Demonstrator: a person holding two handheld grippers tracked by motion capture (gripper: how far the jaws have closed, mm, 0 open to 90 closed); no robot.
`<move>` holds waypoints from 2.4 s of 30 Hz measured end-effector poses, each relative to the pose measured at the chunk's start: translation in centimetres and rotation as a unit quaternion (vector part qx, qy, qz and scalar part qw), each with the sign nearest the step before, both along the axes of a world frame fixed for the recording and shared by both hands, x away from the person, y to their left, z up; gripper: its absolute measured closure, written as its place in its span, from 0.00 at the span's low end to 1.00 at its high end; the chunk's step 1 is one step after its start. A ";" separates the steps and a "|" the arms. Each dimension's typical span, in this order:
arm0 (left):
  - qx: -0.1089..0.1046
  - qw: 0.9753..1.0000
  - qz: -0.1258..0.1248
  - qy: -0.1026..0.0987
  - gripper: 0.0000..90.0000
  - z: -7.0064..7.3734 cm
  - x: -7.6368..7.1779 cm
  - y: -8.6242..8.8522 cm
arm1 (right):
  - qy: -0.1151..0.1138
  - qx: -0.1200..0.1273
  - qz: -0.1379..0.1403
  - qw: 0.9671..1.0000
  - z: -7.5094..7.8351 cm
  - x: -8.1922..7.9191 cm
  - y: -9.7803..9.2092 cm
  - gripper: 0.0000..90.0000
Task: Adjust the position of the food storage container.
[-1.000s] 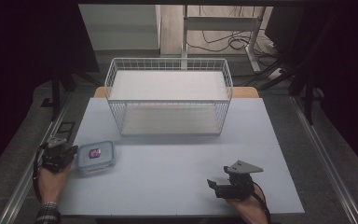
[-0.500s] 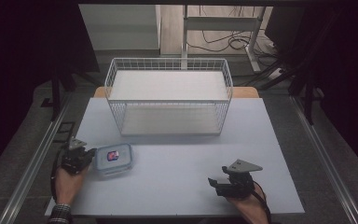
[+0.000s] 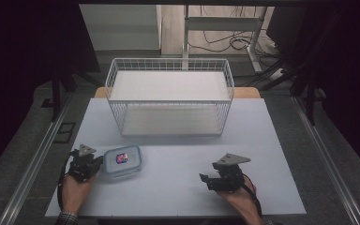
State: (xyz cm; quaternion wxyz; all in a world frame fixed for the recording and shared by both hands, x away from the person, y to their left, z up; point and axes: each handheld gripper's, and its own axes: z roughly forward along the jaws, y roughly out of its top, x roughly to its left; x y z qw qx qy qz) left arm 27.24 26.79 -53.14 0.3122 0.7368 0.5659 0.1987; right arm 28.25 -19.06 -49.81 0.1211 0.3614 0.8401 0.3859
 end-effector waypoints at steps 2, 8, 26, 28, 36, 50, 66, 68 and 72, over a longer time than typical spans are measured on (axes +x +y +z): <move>-0.003 1.000 -0.006 0.001 1.00 0.0 0.1 -0.3 | -0.005 -0.013 0.011 1.000 -0.2 0.8 1.3 0.46; -0.016 0.999 -0.032 0.003 1.00 0.0 0.4 -1.9 | 0.010 0.001 0.036 0.999 -0.4 3.9 4.9 0.68; 0.015 0.994 -0.109 -0.004 1.00 0.3 2.0 -9.2 | 0.019 -0.013 0.053 0.998 -1.7 6.0 9.1 0.99; 0.022 0.995 -0.098 -0.004 1.00 0.6 1.4 -8.8 | 0.019 -0.012 0.051 0.998 -1.9 6.4 9.1 0.99; -0.009 0.994 -0.112 0.009 1.00 0.6 0.7 -9.8 | 0.029 -0.023 0.052 0.998 -2.2 5.9 9.2 0.99; -0.008 0.984 -0.175 0.012 1.00 0.1 1.0 -15.3 | 0.045 -0.049 0.006 0.998 -1.3 3.1 3.6 0.97; -0.042 0.981 -0.183 -0.039 0.27 1.2 -2.2 -10.3 | 0.019 0.023 0.016 0.999 0.7 0.6 -0.5 0.37; -0.050 0.982 -0.181 -0.033 0.20 1.0 -2.0 -10.1 | 0.028 0.030 0.021 0.999 0.5 0.5 -0.2 0.29; -0.081 0.979 -0.185 -0.025 0.08 1.3 -1.5 -10.2 | 0.035 0.044 0.019 0.998 0.6 0.7 0.1 0.21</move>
